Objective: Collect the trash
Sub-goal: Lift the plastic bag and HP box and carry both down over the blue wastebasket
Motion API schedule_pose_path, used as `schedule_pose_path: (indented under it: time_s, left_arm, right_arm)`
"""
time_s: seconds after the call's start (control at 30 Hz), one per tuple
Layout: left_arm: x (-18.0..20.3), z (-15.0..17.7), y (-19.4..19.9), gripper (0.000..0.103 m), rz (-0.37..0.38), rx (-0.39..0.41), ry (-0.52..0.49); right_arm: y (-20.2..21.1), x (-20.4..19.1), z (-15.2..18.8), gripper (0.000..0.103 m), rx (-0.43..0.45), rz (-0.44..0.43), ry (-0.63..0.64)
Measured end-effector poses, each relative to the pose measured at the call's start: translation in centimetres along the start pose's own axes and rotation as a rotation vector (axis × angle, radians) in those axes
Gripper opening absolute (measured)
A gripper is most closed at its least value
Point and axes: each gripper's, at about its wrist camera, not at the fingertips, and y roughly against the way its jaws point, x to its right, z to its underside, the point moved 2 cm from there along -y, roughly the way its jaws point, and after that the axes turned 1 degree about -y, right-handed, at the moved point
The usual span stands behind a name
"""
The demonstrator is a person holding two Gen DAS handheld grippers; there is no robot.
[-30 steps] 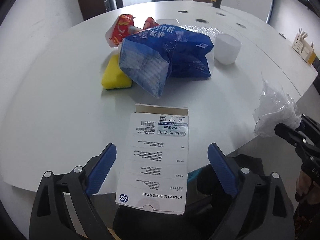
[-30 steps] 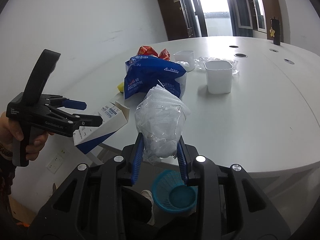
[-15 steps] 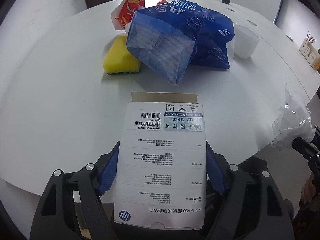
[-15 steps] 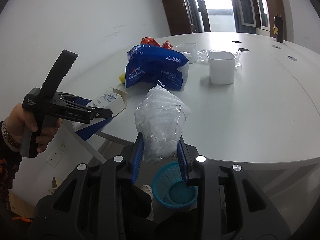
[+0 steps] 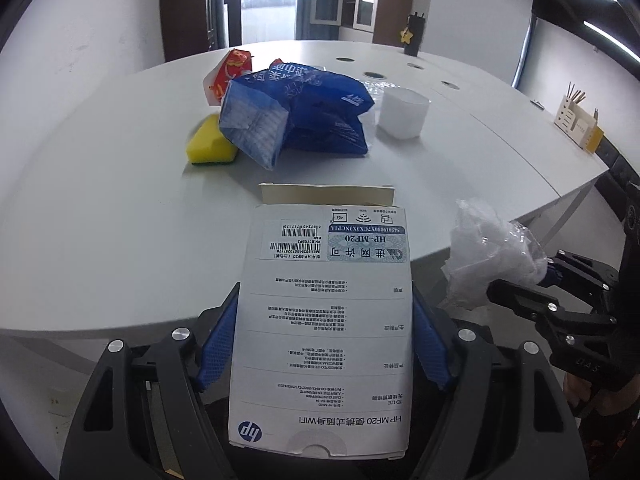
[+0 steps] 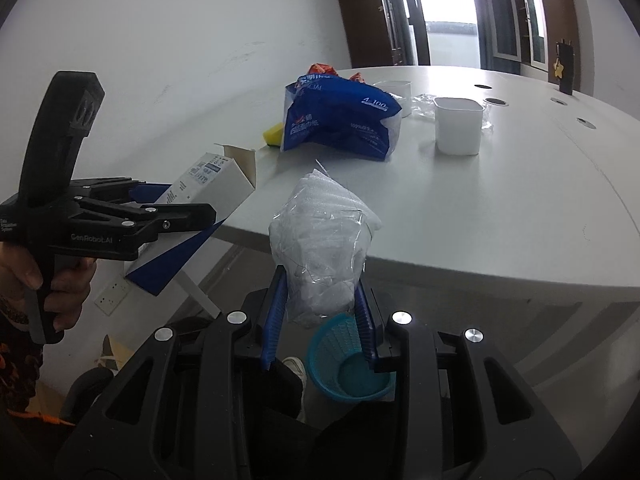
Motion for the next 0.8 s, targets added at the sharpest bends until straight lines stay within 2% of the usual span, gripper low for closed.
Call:
schedule_pose_path:
  time_s: [0.17,0.3,0.53,0.67,0.8]
  left_arm:
    - [0.7,4.2,1.0,0.075,0.062,0.033,-0.009]
    - [-0.3,8.0,0.3,0.075,0.101,-0.016,0.015]
    - [-3.2,12.1,-2.8,0.075,0.088,-0.078,0.111]
    - [-3.8,12.8,-5.3,0.075,0.03,-0.096,0.123]
    - [-3.5,12.7,-8.3,0.075,0.007,-0.088,0.115]
  right_arm:
    - [1.0,-1.7,3.0,0.03,-0.039,-0.009,0.02]
    - [0.7,-3.7,4.8,0.031,-0.075,-0.021,0.058]
    - [-3.9,-3.5,7.8,0.03,-0.189,-0.038,0.024]
    - [-7.1,-2.2,9.0,0.03,-0.261,-0.035,-0.023]
    - [-9.6,-0.7,9.5,0.03,-0.299,-0.007,-0.051]
